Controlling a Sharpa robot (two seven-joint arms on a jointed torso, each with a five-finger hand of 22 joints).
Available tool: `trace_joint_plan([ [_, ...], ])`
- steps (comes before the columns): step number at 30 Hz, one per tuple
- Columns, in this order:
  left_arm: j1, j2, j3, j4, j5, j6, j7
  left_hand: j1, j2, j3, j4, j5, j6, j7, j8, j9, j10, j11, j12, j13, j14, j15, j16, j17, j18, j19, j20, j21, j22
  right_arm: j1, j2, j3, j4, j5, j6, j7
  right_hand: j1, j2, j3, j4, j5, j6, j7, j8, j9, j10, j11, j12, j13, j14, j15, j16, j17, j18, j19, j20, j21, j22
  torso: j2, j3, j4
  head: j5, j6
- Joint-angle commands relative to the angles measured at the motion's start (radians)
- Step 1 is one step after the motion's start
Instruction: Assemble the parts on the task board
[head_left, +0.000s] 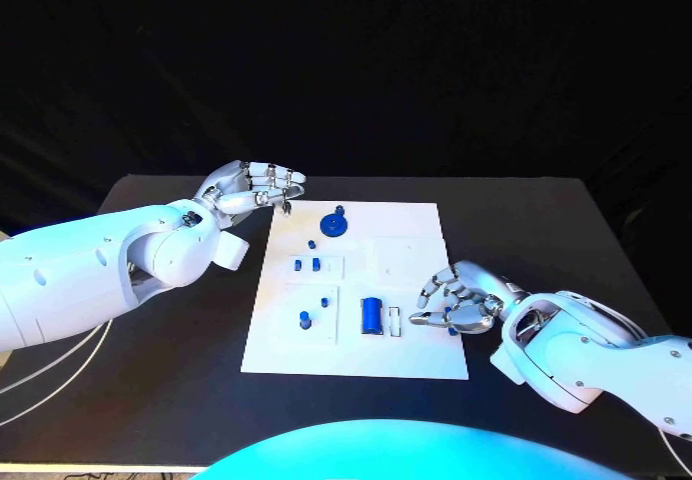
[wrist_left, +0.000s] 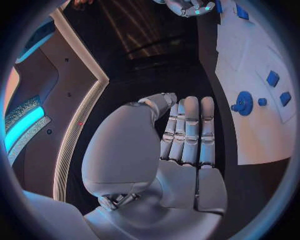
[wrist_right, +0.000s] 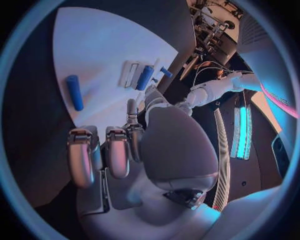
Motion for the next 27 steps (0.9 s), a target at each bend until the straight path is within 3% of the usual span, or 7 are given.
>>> trace_joint_plan([
  [1,0.0,0.003,0.001,0.007,0.006,0.008,0.008,0.001,0.007,0.003,-0.005,0.003,0.005,0.001,0.003,-0.002,-0.005,-0.001,0.004,-0.001,-0.006,0.002,-0.005,-0.001,0.013,-0.004,0.0,0.008,0.002,0.0,-0.037,0.0,-0.003,-0.047,-0.039,0.027,0.008,0.002,0.007,0.001,0.007,-0.005,0.004,-0.008,-0.004,0.049,0.006,0.004,0.203,0.099,0.009,0.003,0.246,-0.014,0.105,0.007,0.004,0.263,0.0,-0.0005,-0.0005,-0.012,0.003],
  [9,0.0,0.005,0.0,0.016,0.007,0.008,0.012,-0.003,0.005,0.002,-0.004,0.002,0.004,0.002,0.002,-0.002,-0.005,0.0,0.005,-0.002,-0.005,0.003,-0.005,-0.001,0.013,-0.005,0.0,0.009,0.004,-0.015,-0.094,0.0,-0.01,-0.147,-0.035,-0.063,-0.011,0.006,0.009,0.005,0.021,-0.002,0.009,-0.027,-0.017,0.049,0.01,0.003,0.202,0.099,0.013,0.003,0.245,-0.014,0.105,0.01,0.004,0.263,0.001,0.0011,-0.002,-0.035,0.004],
  [10,0.0,0.005,0.0,0.016,0.007,0.008,0.013,-0.004,0.006,0.002,-0.004,0.003,0.004,0.002,0.002,-0.002,-0.005,0.0,0.005,-0.002,-0.005,0.003,-0.005,-0.001,0.013,-0.006,0.0,0.01,0.004,-0.018,-0.097,0.0,-0.01,-0.154,-0.034,-0.073,-0.027,0.009,0.009,0.005,0.039,0.007,0.007,-0.03,-0.02,0.051,0.01,0.006,0.203,0.098,0.012,0.001,0.243,-0.014,0.105,0.011,0.004,0.263,0.001,0.0012,-0.0012,-0.037,0.004],
  [13,0.0,0.006,0.0,0.016,0.008,0.008,0.013,-0.004,0.006,0.003,-0.004,0.003,0.004,0.001,0.002,-0.002,-0.005,0.0,0.005,-0.002,-0.005,0.003,-0.005,-0.001,0.013,-0.006,0.0,0.01,0.004,-0.025,-0.1,0.0,-0.011,-0.169,-0.026,-0.098,-0.039,0.009,0.009,0.005,0.048,0.022,0.003,-0.032,-0.023,0.053,0.006,0.009,0.204,0.098,0.01,0.001,0.241,-0.014,0.105,0.01,0.004,0.263,0.001,0.002,-0.0006,-0.038,0.002],
  [19,0.0,0.006,0.0,0.017,0.009,0.01,0.011,-0.004,0.007,0.003,-0.004,0.003,0.004,0.001,0.002,-0.002,-0.005,0.0,0.005,-0.002,-0.005,0.003,-0.005,-0.001,0.013,-0.006,0.0,0.01,0.005,-0.037,-0.092,-0.001,-0.025,-0.189,0.004,-0.138,-0.058,0.008,0.007,0.006,0.046,0.04,-0.002,-0.031,-0.025,0.057,0.001,0.016,0.207,0.097,0.006,0.0,0.24,-0.014,0.105,0.007,0.004,0.263,0.001,0.0,0.0018,-0.042,-0.001],
  [27,0.0,0.005,0.0,0.017,0.009,0.01,0.01,-0.004,0.007,0.003,-0.004,0.003,0.004,0.001,0.002,-0.002,-0.005,0.0,0.005,-0.002,-0.005,0.003,-0.005,-0.001,0.013,-0.006,0.0,0.01,0.005,-0.053,-0.065,-0.002,-0.051,-0.218,0.039,-0.179,-0.068,0.006,0.005,0.005,0.032,0.052,-0.007,-0.03,-0.026,0.059,-0.003,0.018,0.208,0.098,0.003,0.0,0.241,-0.014,0.105,0.005,0.004,0.263,0.001,0.0002,0.0014,-0.035,0.001],
])
